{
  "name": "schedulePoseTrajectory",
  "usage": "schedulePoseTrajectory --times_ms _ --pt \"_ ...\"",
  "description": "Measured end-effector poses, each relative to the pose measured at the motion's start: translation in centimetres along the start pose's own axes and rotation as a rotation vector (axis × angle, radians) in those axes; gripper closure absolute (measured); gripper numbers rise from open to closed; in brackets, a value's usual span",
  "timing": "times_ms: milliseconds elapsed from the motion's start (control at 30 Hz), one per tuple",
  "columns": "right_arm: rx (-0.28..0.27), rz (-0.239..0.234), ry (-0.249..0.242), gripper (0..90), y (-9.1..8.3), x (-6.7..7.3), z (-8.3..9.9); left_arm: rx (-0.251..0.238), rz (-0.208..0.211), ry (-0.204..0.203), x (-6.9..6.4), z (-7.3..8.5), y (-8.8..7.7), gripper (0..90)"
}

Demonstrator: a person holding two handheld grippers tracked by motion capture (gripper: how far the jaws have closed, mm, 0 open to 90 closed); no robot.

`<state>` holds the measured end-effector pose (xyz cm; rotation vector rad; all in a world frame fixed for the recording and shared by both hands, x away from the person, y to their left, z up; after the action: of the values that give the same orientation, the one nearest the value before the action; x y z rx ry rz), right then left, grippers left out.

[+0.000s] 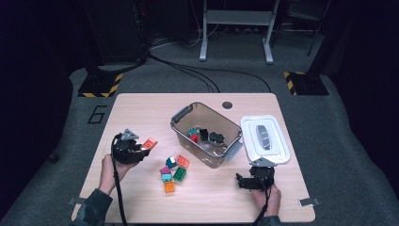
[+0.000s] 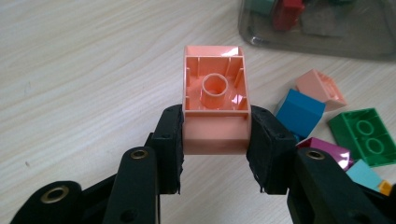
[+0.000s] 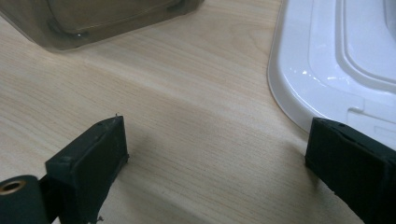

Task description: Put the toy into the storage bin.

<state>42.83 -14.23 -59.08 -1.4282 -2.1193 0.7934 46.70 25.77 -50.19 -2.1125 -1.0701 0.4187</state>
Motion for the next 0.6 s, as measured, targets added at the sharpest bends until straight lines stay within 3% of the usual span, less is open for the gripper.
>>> schedulePoseTrajectory --times_ms 333,600 --pt "0.0 0.0 0.003 4.7 0.0 0.0 0.0 -0.005 0.011 0.044 0.2 -3.4 -1.6 58.7" --pt "0.001 -0.001 0.001 4.7 0.0 0.0 0.0 -0.018 0.017 0.082 0.0 -7.0 -2.5 58.7"
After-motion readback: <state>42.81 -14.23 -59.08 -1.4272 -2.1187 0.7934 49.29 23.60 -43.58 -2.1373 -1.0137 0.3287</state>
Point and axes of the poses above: each handheld gripper's, and its own axes: y roughly forward along the jaws, z roughly out of its underside, x roughly to its left, the point moved 9 cm from there along y, roughly forward along the jaws, and after that the axes turned 4 degrees about y, right-handed, at the moved point
